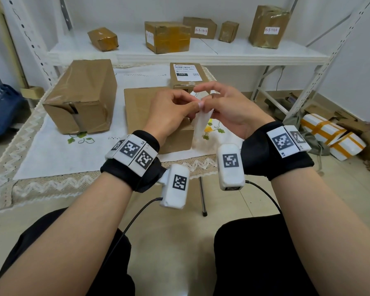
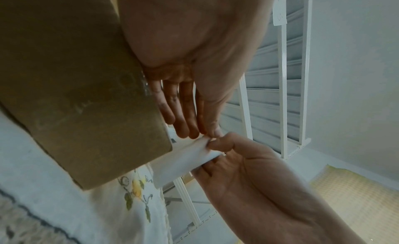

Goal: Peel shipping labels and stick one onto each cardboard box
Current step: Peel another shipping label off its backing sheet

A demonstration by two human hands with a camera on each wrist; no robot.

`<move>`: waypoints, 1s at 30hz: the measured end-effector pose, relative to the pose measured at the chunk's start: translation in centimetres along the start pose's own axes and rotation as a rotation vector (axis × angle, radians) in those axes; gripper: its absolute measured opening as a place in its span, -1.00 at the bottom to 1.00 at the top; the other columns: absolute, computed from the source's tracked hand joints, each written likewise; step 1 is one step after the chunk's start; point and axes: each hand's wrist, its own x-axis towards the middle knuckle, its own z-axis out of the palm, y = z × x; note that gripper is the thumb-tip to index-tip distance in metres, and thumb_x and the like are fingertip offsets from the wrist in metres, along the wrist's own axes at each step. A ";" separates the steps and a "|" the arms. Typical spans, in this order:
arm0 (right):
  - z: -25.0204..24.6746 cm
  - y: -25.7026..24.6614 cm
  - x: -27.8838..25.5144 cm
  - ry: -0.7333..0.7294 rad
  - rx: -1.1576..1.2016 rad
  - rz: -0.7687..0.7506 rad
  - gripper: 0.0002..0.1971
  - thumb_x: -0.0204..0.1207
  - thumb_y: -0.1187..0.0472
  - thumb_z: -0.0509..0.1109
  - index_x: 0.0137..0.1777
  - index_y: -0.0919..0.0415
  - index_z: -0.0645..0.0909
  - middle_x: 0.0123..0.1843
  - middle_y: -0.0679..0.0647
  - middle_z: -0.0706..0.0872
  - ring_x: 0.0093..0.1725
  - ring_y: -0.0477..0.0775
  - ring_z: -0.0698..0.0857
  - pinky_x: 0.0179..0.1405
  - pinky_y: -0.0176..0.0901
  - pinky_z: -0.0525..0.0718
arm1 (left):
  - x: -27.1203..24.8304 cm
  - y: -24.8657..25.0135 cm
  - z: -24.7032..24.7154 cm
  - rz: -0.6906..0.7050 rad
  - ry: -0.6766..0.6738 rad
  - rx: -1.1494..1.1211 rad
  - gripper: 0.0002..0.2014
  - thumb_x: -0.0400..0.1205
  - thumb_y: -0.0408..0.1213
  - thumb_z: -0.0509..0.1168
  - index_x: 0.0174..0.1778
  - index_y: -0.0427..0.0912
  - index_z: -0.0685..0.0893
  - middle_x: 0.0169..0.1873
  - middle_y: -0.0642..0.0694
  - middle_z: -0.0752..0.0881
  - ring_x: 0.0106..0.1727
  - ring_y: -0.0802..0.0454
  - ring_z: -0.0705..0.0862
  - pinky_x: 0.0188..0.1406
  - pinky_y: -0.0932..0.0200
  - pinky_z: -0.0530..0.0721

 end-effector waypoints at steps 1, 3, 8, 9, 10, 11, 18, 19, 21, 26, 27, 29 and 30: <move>0.0 0.0 0.0 0.004 -0.001 -0.002 -0.58 0.52 0.59 0.26 0.21 0.14 0.67 -0.12 0.23 0.62 -0.01 0.15 0.68 0.20 0.07 0.67 | 0.0 0.0 0.0 0.001 0.001 -0.003 -0.95 0.59 -0.27 0.56 -0.16 -0.13 0.84 -0.19 -0.23 0.87 -0.25 0.01 0.79 -0.32 0.35 0.65; 0.0 -0.1 0.0 0.013 0.003 -0.007 -0.59 0.53 0.56 0.27 0.20 0.11 0.68 -0.03 0.26 0.61 -0.01 0.11 0.67 0.11 -0.04 0.63 | 0.0 0.0 0.0 0.003 0.004 -0.005 -0.92 0.59 -0.25 0.56 -0.11 -0.18 0.85 -0.19 -0.22 0.87 -0.27 0.04 0.79 -0.29 0.34 0.65; -0.1 0.1 0.3 0.053 0.020 -0.011 -0.60 0.51 0.50 0.33 0.25 0.13 0.70 0.02 0.26 0.62 0.04 0.14 0.67 0.11 -0.02 0.64 | 0.1 0.0 0.1 -0.006 0.025 -0.002 -0.91 0.58 -0.23 0.56 -0.13 -0.17 0.85 -0.19 -0.22 0.87 -0.29 0.05 0.78 -0.28 0.33 0.65; -0.1 0.1 0.3 0.053 0.022 -0.013 -0.61 0.50 0.50 0.36 0.24 0.12 0.70 0.04 0.27 0.63 0.05 0.15 0.68 0.12 -0.01 0.66 | 0.0 0.0 0.1 -0.008 0.030 -0.005 -0.92 0.58 -0.24 0.56 -0.14 -0.16 0.85 -0.20 -0.21 0.86 -0.29 0.05 0.78 -0.28 0.32 0.65; -0.1 0.1 0.3 0.053 0.023 -0.016 -0.62 0.49 0.50 0.39 0.22 0.11 0.71 0.06 0.28 0.63 0.05 0.16 0.69 0.13 0.00 0.68 | 0.0 0.0 0.1 -0.010 0.038 -0.008 -0.93 0.58 -0.25 0.56 -0.15 -0.15 0.84 -0.21 -0.20 0.86 -0.28 0.04 0.77 -0.27 0.31 0.66; -0.1 0.1 0.2 0.052 0.024 -0.016 -0.63 0.48 0.49 0.41 0.19 0.09 0.71 0.07 0.28 0.64 0.05 0.16 0.69 0.14 0.01 0.69 | 0.0 0.0 0.0 -0.012 0.046 -0.010 -0.94 0.58 -0.26 0.56 -0.16 -0.14 0.84 -0.22 -0.18 0.85 -0.28 0.04 0.77 -0.26 0.30 0.67; 0.0 0.1 0.2 0.088 -0.007 0.003 -0.61 0.37 0.43 0.44 0.13 0.02 0.72 0.05 0.26 0.63 0.05 0.17 0.66 0.08 -0.06 0.66 | 0.1 -0.1 0.2 -0.017 0.064 0.017 -0.96 0.58 -0.26 0.56 -0.16 -0.12 0.86 -0.26 -0.14 0.86 -0.28 0.07 0.78 -0.25 0.29 0.65; 0.0 0.2 0.3 0.095 -0.015 0.003 -0.60 0.38 0.44 0.44 0.15 0.03 0.71 0.04 0.26 0.62 0.04 0.17 0.66 0.05 -0.08 0.66 | 0.1 -0.1 0.3 -0.018 0.063 0.019 -0.96 0.58 -0.26 0.56 -0.17 -0.10 0.85 -0.26 -0.12 0.86 -0.28 0.07 0.78 -0.26 0.30 0.64; 0.0 0.1 0.3 0.105 -0.037 0.006 -0.61 0.45 0.47 0.40 0.19 0.06 0.69 0.02 0.23 0.61 0.01 0.15 0.66 0.01 -0.10 0.64 | 0.1 -0.1 0.3 -0.022 0.061 0.020 -0.96 0.59 -0.26 0.55 -0.16 -0.10 0.85 -0.25 -0.11 0.86 -0.27 0.07 0.79 -0.27 0.31 0.64; 0.1 0.1 0.3 0.135 -0.068 0.019 -0.67 0.48 0.43 0.37 0.16 0.06 0.67 0.03 0.19 0.63 0.00 0.14 0.65 0.06 -0.04 0.63 | 0.1 0.0 0.4 -0.035 0.062 -0.011 -0.96 0.59 -0.29 0.55 -0.17 -0.13 0.85 -0.23 -0.14 0.87 -0.25 0.04 0.82 -0.25 0.30 0.66; 0.1 0.2 0.4 0.144 -0.070 0.025 -0.68 0.48 0.43 0.37 0.14 0.06 0.66 0.05 0.16 0.63 0.02 0.14 0.65 0.07 -0.03 0.64 | 0.1 0.0 0.4 -0.038 0.063 -0.014 -0.96 0.59 -0.30 0.55 -0.17 -0.13 0.85 -0.23 -0.13 0.87 -0.25 0.04 0.83 -0.25 0.31 0.66; 0.1 0.2 0.5 0.158 -0.062 0.037 -0.70 0.48 0.42 0.37 0.12 0.07 0.62 0.09 0.12 0.63 0.01 0.14 0.66 0.04 -0.03 0.63 | 0.1 0.0 0.4 -0.041 0.064 -0.016 -0.94 0.59 -0.31 0.54 -0.19 -0.13 0.84 -0.25 -0.13 0.86 -0.25 0.04 0.83 -0.28 0.33 0.64; 0.0 0.3 0.5 0.166 -0.059 0.044 -0.72 0.48 0.42 0.37 0.09 0.07 0.59 0.08 0.13 0.63 -0.01 0.14 0.66 0.00 -0.04 0.62 | 0.1 0.1 0.5 -0.041 0.065 -0.016 -0.93 0.59 -0.32 0.54 -0.20 -0.12 0.83 -0.25 -0.13 0.86 -0.25 0.04 0.83 -0.29 0.34 0.63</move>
